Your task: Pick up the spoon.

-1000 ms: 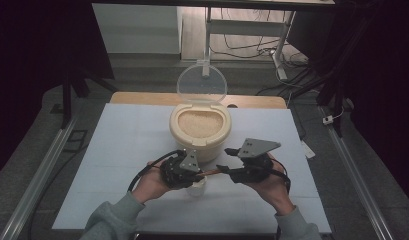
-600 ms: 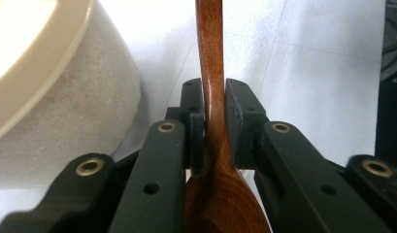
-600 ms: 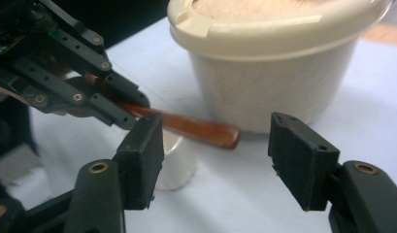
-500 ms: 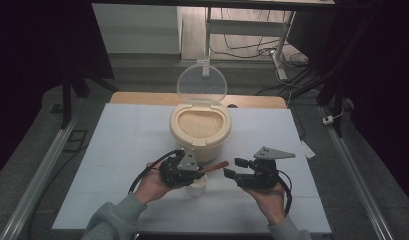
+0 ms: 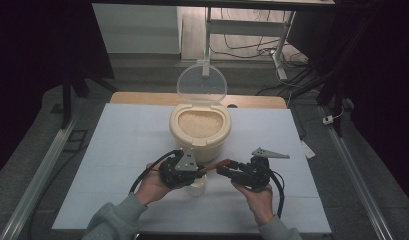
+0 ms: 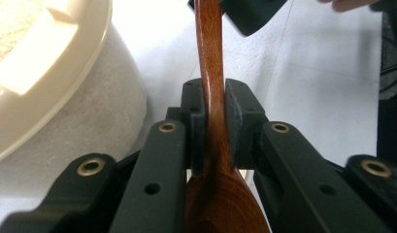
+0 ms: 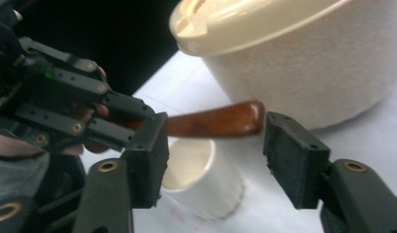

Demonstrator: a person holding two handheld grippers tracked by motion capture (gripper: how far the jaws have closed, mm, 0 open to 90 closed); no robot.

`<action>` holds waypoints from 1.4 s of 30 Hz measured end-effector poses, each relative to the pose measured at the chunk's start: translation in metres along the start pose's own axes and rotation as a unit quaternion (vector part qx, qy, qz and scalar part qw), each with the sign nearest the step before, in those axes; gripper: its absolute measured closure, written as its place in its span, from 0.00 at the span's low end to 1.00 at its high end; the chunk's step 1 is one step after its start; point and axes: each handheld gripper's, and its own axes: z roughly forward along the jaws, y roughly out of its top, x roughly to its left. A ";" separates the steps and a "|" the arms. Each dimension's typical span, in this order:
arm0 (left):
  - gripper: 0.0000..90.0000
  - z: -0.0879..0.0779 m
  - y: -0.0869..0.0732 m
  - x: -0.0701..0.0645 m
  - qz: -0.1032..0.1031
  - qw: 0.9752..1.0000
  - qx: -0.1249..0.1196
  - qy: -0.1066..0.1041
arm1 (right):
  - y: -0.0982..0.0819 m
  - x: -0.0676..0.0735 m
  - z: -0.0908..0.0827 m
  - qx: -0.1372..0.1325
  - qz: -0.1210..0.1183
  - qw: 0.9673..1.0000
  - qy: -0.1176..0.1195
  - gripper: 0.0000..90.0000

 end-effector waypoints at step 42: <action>0.50 -0.016 -0.013 0.005 -0.052 0.998 -0.047 -0.003 | 0.011 0.010 -0.008 -0.095 -0.015 0.989 0.112 0.93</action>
